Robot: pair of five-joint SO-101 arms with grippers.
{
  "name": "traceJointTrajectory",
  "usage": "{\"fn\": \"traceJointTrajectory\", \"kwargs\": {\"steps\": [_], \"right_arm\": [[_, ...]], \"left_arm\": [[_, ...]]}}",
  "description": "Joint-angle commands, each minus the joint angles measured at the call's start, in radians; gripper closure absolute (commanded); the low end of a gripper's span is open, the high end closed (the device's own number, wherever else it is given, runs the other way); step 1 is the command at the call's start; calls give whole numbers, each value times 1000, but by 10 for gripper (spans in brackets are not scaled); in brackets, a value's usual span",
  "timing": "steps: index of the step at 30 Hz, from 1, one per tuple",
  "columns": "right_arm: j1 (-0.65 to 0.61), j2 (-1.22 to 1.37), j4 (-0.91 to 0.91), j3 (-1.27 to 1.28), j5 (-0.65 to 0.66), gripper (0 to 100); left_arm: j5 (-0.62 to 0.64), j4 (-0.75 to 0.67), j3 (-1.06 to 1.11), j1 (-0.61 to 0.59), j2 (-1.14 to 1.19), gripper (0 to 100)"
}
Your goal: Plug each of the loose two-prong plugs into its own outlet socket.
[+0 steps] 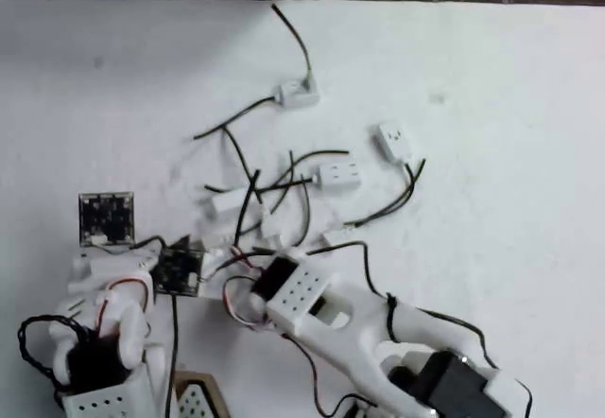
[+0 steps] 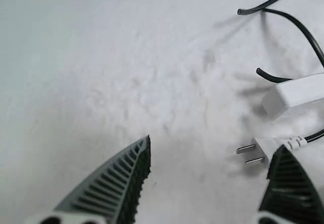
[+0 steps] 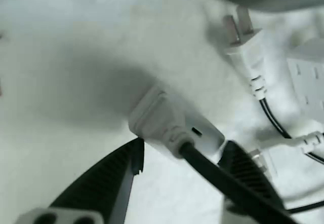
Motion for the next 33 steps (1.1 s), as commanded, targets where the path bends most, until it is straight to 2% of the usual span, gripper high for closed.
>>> {"fn": "traceJointTrajectory", "kwargs": {"steps": [1,3,10,14,16,21,33], "right_arm": [[61,31,-15,-28,-5,942],[71,33,-15,-28,-5,987],[113,4,-8,-26,-5,981],[114,-54,74,-32,-5,976],[119,-81,105,-32,-5,945],[160,-88,127,-29,-2,775],[211,156,-39,-44,5,769]], "left_arm": [[0,-17,-11,-1,-12,642],[0,-17,-11,-1,-12,642],[0,-17,-11,-1,-12,642],[0,-17,-11,-1,-12,642],[0,-17,-11,-1,-12,642],[0,-17,-11,-1,-12,642],[0,-17,-11,-1,-12,642]]}}
